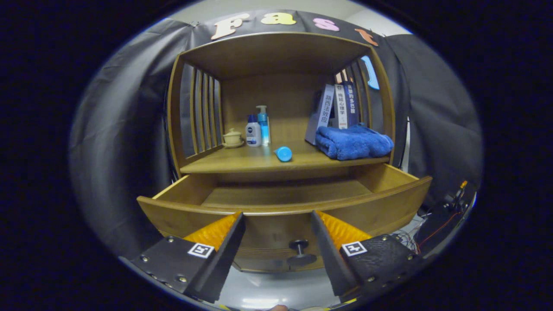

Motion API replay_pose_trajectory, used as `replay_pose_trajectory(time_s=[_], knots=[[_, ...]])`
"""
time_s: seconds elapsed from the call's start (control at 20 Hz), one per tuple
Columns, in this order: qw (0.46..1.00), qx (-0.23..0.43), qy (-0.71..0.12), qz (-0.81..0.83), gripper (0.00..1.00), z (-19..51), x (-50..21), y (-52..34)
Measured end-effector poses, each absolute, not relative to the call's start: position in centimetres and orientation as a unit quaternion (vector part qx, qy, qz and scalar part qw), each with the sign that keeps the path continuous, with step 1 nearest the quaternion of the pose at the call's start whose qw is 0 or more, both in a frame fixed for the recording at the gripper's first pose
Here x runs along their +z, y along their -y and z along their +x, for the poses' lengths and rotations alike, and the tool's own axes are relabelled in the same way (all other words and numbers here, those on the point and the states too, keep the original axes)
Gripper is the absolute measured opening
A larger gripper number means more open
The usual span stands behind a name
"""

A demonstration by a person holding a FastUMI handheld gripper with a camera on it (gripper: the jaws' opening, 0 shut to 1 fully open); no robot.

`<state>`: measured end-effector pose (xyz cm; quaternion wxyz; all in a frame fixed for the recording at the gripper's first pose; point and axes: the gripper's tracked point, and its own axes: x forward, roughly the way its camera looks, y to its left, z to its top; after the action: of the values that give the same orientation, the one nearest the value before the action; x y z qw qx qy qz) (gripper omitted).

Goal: Pull open the drawer, take out the items inside it, and place them on the countertop above the cabinet.

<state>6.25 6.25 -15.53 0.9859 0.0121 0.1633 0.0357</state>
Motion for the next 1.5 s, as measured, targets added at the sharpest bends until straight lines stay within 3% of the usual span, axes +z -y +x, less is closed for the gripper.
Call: replay_pose_trajectory(time_s=[0.6,1.5], knots=[[0.984,0.029,-0.176,0.02,0.92,13.5,-16.2,-7.2],[0.982,0.023,-0.184,0.024,0.92,18.4,-16.8,-8.0]])
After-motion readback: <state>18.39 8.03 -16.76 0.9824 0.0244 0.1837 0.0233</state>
